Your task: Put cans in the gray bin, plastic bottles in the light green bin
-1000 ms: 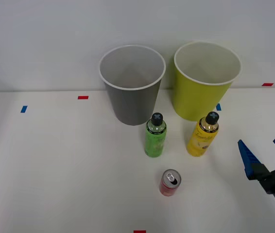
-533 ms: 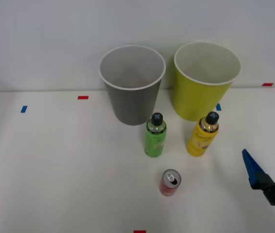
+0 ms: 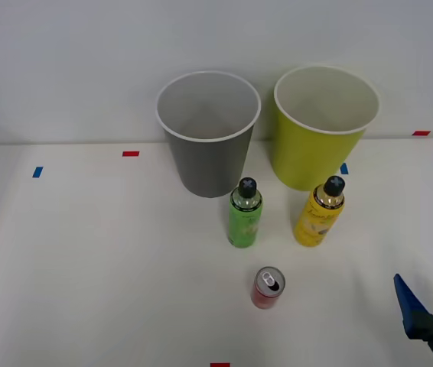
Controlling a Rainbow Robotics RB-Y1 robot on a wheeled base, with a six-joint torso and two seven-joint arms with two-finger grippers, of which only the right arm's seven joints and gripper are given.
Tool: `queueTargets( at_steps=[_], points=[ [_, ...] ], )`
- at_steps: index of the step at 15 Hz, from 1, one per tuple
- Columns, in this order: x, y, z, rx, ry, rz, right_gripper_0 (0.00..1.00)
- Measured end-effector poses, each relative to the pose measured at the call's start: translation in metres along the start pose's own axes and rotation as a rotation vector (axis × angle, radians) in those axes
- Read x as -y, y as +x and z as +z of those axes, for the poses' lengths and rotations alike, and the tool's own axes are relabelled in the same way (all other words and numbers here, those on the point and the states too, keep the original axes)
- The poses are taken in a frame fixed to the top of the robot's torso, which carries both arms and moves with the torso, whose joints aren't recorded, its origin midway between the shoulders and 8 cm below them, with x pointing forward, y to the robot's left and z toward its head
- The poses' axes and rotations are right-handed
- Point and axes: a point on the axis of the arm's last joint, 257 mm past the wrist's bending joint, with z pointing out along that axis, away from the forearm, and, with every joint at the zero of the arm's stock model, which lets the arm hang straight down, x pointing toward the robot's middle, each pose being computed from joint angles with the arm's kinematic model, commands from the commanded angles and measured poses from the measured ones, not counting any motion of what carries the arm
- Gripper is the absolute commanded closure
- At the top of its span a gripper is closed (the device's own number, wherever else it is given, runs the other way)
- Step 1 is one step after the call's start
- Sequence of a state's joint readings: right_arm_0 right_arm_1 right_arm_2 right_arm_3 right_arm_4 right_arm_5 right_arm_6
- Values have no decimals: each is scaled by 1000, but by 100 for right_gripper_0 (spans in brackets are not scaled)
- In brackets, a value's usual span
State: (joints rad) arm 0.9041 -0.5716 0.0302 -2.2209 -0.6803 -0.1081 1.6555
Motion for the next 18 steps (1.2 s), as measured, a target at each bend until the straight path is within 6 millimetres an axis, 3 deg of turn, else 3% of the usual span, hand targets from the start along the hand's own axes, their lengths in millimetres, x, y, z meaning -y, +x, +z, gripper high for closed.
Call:
queueTargets(
  at_steps=[3,7,11,18],
  points=[
    [6,6,-4,-13,14,-33,0],
    [14,25,-24,-62,39,-71,0],
    [2,40,-39,-70,58,-50,0],
    [-3,39,-42,-53,71,-140,0]
  ],
)
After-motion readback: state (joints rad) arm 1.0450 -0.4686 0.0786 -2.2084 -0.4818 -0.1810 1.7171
